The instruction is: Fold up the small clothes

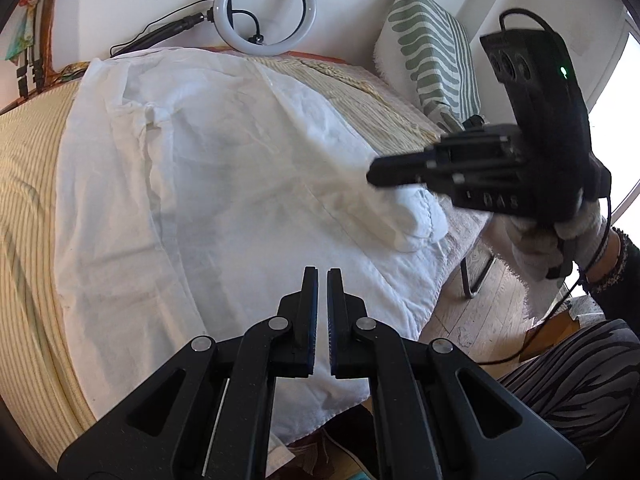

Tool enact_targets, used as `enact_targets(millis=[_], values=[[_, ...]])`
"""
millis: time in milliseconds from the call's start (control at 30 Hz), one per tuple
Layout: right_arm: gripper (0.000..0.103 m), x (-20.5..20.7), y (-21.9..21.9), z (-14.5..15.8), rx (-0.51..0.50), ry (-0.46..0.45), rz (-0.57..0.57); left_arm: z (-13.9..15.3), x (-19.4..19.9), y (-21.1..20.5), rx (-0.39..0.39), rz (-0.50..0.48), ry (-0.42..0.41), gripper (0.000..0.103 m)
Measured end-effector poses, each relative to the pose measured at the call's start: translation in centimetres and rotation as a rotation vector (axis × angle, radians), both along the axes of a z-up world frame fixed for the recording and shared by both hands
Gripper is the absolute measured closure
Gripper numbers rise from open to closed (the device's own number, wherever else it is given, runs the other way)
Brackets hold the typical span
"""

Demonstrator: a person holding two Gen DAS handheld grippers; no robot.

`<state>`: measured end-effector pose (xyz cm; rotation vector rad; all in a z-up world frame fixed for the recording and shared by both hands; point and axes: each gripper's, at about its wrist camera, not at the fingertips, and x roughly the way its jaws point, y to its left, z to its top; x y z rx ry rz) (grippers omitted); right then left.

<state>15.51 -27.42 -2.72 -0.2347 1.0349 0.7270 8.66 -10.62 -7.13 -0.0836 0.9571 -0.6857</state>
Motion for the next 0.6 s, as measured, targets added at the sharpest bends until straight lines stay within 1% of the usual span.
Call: enact_targets(millis=[67,100,167,267,400,433,467,533,600], values=[[0.061,-0.6,-0.2,0.2,0.022,-0.004,-0.002,0.0,0.2,0.3,-0.005,0.008,0.004,0.102],[0.059,-0.9,-0.7,0.5,0.046,-0.012,-0.01,0.0,0.2,0.3,-0.005,0.009,0.004,0.102],[0.059,-1.3,-2.5,1.1,0.103,-0.023,-0.055,0.0,0.3,0.3,-0.005,0.009,0.004,0.102],[0.059,-1.2,-6.1,1.1,0.123,-0.027,-0.186,0.0,0.2,0.2,-0.003,0.0,0.004,0.102],[0.057,0.1,-11.3,-1.0,0.146,0.049,-0.371,-0.3,0.1,-0.5,-0.003,-0.014,0.013,0.102],[0.053,0.6,-12.7,-1.9,0.167,0.08,-0.41,-0.3,0.2,-0.6,-0.006,-0.014,0.018,0.102],[0.051,1.1,-13.7,-2.4,0.191,0.105,-0.434,-0.4,0.2,-0.7,-0.01,-0.013,0.022,0.102],[0.051,1.5,-15.1,-3.3,0.26,0.139,-0.466,-0.5,0.4,-0.8,-0.016,-0.01,0.032,0.102],[0.051,1.6,-15.4,-3.9,0.316,0.163,-0.447,-0.6,0.6,-0.8,-0.023,-0.003,0.044,0.102]])
